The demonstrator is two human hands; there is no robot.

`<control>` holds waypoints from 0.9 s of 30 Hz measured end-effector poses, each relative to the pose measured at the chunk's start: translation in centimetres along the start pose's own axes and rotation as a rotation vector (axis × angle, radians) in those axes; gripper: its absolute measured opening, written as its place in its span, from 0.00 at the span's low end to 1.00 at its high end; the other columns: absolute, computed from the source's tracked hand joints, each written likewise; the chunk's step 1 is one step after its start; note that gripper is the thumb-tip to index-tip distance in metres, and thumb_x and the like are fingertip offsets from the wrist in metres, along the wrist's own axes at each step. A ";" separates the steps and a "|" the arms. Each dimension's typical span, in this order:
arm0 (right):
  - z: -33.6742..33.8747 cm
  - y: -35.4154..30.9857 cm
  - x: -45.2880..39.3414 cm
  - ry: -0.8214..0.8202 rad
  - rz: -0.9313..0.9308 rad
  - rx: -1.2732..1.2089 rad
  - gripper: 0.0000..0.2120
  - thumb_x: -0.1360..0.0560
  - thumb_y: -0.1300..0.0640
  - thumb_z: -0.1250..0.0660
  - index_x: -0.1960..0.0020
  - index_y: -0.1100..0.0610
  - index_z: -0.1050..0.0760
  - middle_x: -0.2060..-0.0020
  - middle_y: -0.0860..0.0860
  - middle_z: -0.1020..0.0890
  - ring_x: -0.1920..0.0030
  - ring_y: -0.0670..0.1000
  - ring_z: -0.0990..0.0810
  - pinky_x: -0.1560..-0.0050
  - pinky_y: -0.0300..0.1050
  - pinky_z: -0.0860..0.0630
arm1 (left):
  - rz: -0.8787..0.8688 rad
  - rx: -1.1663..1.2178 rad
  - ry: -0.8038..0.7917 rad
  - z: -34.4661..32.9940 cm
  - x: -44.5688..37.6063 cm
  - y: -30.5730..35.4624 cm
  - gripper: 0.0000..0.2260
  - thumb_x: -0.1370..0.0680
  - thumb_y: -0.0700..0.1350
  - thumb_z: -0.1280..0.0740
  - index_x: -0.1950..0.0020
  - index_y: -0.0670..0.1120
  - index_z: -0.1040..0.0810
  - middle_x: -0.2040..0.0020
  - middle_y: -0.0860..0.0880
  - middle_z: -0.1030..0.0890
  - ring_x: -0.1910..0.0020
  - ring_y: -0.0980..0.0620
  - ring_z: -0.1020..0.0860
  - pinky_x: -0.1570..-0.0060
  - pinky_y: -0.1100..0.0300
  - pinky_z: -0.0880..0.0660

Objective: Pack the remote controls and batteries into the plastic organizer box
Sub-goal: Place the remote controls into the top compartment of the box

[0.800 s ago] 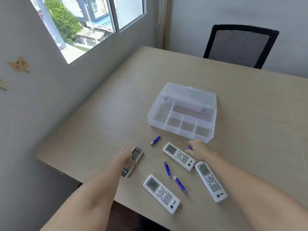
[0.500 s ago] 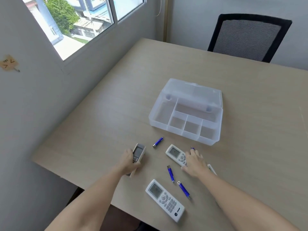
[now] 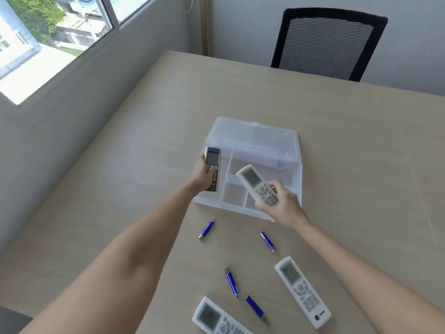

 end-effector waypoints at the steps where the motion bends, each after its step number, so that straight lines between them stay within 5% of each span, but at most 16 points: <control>1: 1.3 0.2 -1.6 0.022 -0.024 -0.002 0.22 0.36 0.45 0.27 0.46 0.48 0.29 0.57 0.40 0.20 0.58 0.42 0.20 0.62 0.32 0.27 | 0.025 -0.056 0.000 -0.4 -0.8 -0.6 0.17 0.19 0.38 0.44 0.30 0.42 0.41 0.43 0.41 0.28 0.46 0.42 0.25 0.48 0.45 0.23; 3: 3.2 0.9 -4.7 0.021 -0.055 0.075 0.26 0.37 0.47 0.25 0.42 0.48 0.28 0.55 0.41 0.19 0.56 0.46 0.19 0.57 0.39 0.24 | 0.080 -0.156 -0.038 -1.4 -2.0 -2.1 0.16 0.20 0.37 0.45 0.31 0.41 0.40 0.48 0.43 0.28 0.52 0.43 0.26 0.58 0.52 0.25; 5: 4.4 1.7 -7.6 -0.010 -0.076 0.180 0.29 0.39 0.48 0.23 0.40 0.48 0.26 0.53 0.46 0.17 0.53 0.50 0.18 0.51 0.44 0.22 | 0.120 -0.242 -0.096 -2.3 -2.6 -3.4 0.18 0.20 0.36 0.47 0.31 0.42 0.42 0.47 0.40 0.26 0.52 0.42 0.26 0.57 0.51 0.26; 10: 3.0 3.3 -12.7 -0.184 -0.119 0.243 0.30 0.42 0.50 0.20 0.41 0.47 0.22 0.51 0.45 0.17 0.50 0.49 0.21 0.51 0.40 0.30 | 0.110 -0.569 -0.131 -3.4 -3.0 -5.2 0.16 0.21 0.37 0.46 0.33 0.39 0.38 0.44 0.35 0.23 0.52 0.40 0.26 0.58 0.54 0.33; 15: 0.1 3.6 -15.0 -0.316 -0.116 0.163 0.27 0.37 0.55 0.21 0.39 0.51 0.22 0.45 0.51 0.17 0.48 0.49 0.21 0.49 0.39 0.31 | 0.112 -0.869 -0.123 -3.3 -2.4 -6.2 0.14 0.22 0.37 0.45 0.37 0.36 0.34 0.40 0.35 0.28 0.40 0.36 0.29 0.46 0.49 0.30; 18: -2.1 3.2 -15.2 -0.416 -0.085 0.202 0.25 0.31 0.57 0.25 0.35 0.51 0.24 0.42 0.50 0.17 0.47 0.48 0.22 0.46 0.38 0.31 | 0.072 -0.841 -0.033 -3.1 -2.1 -6.3 0.12 0.21 0.38 0.46 0.41 0.37 0.30 0.41 0.38 0.28 0.42 0.38 0.28 0.46 0.47 0.27; 23: -3.7 3.1 -14.6 -0.437 -0.074 0.405 0.23 0.23 0.54 0.36 0.29 0.53 0.30 0.35 0.57 0.23 0.31 0.58 0.30 0.31 0.49 0.34 | 0.083 -0.801 0.103 -2.4 -1.5 -5.0 0.12 0.21 0.38 0.47 0.51 0.38 0.25 0.50 0.41 0.27 0.60 0.42 0.28 0.61 0.48 0.28; 27: -2.5 2.3 -12.9 -0.366 -0.115 0.447 0.26 0.20 0.54 0.42 0.24 0.57 0.40 0.26 0.59 0.34 0.25 0.59 0.38 0.26 0.56 0.40 | -0.025 -0.713 0.108 -2.1 -0.2 -3.4 0.10 0.20 0.39 0.47 0.46 0.37 0.27 0.47 0.38 0.27 0.50 0.37 0.25 0.56 0.47 0.27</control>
Point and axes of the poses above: each hand's wrist, its own x-axis away from the middle knuckle, its own z-axis out of the back of the hand, y = z × x, the point moved 7 cm from there along -x, towards the middle knuckle
